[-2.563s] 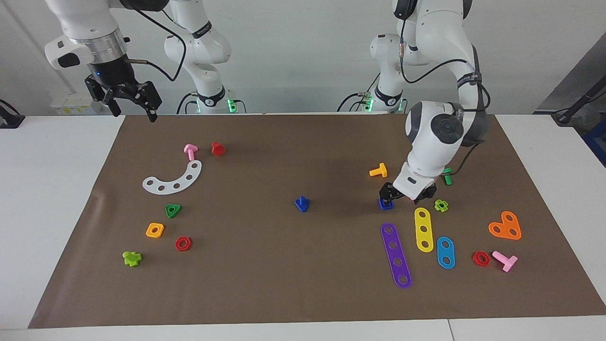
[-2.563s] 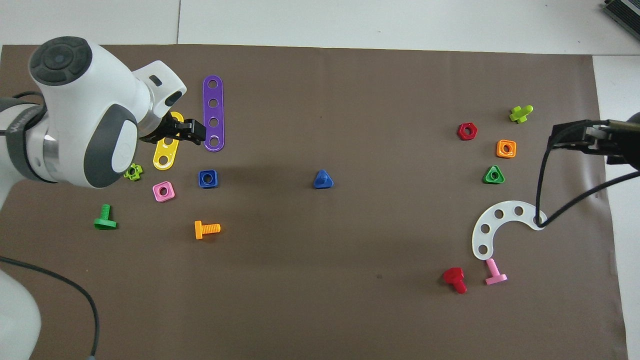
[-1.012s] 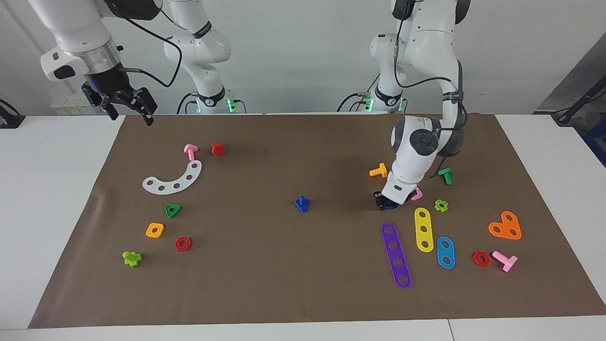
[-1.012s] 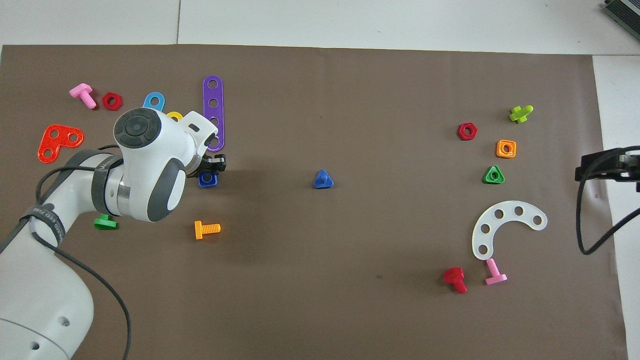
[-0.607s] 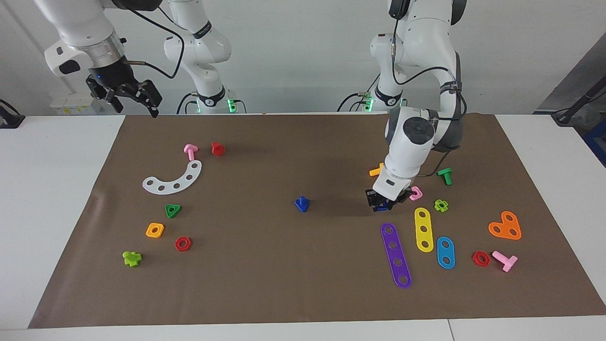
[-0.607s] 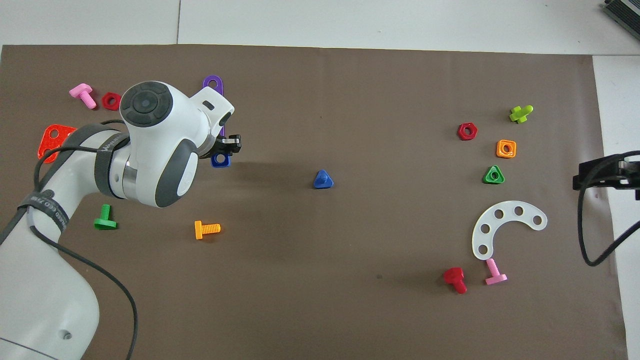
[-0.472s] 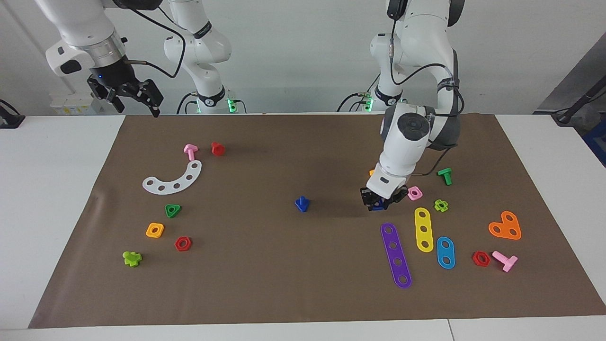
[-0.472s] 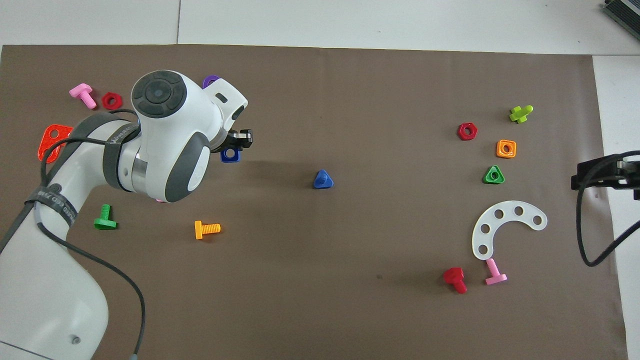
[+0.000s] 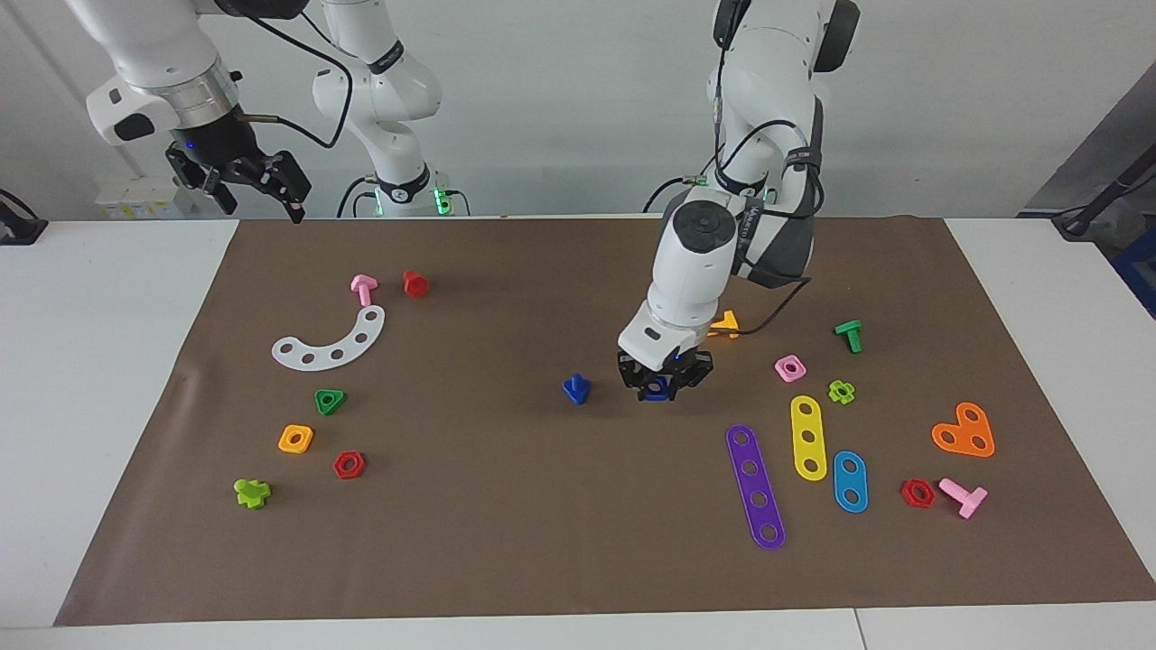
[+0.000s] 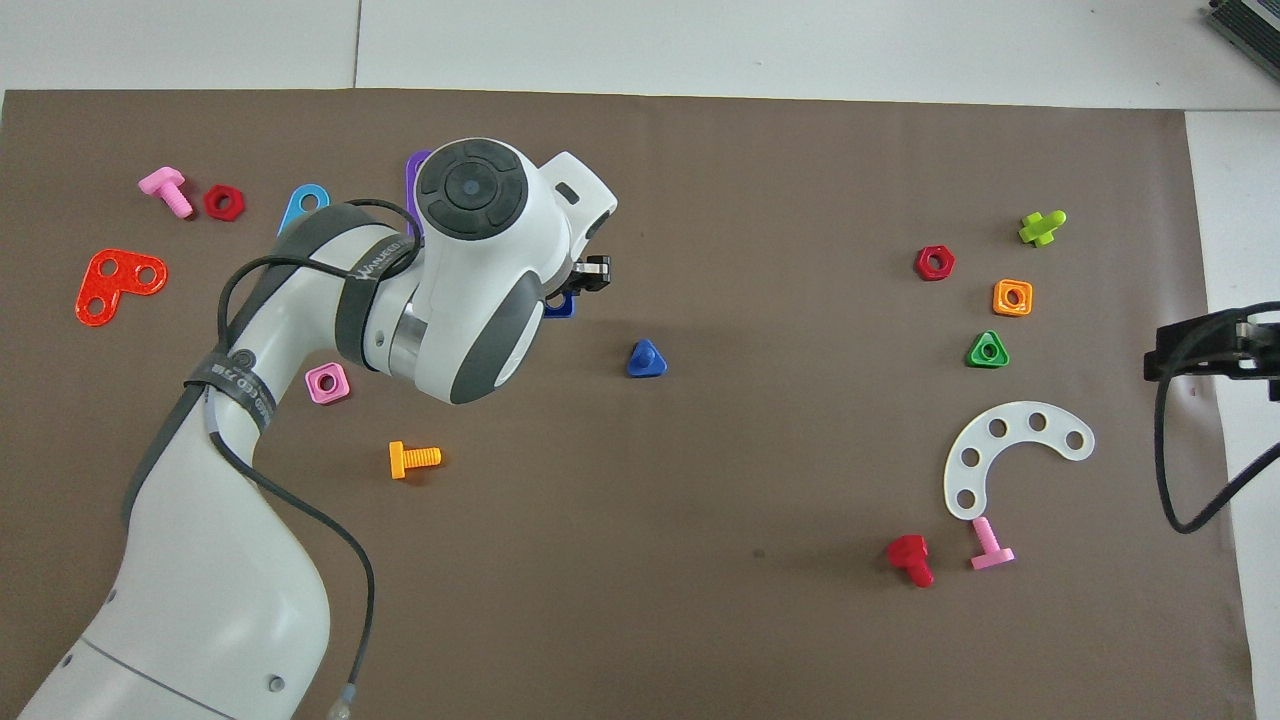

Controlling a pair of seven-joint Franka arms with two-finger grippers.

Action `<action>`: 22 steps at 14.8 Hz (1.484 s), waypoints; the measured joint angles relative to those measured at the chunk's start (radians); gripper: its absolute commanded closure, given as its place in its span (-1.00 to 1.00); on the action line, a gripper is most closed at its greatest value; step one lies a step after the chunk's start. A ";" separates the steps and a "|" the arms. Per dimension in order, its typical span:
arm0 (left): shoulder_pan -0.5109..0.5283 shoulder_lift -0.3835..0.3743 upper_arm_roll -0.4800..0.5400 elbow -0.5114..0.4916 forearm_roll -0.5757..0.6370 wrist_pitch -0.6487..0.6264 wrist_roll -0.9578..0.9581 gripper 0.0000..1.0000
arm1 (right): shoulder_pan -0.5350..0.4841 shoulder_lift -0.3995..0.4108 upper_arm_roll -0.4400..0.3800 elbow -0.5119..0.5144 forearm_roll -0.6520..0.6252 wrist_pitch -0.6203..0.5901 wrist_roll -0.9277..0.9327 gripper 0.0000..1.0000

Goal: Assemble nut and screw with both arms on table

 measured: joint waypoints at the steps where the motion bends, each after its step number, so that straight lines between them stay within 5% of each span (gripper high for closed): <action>1: -0.016 0.016 0.000 0.021 0.000 0.000 -0.016 1.00 | 0.000 0.000 0.002 0.000 0.000 0.000 0.000 -1.00; 22: -0.120 0.072 -0.003 0.015 -0.025 0.064 -0.062 1.00 | 0.000 0.000 0.003 0.000 0.000 0.000 0.000 -1.00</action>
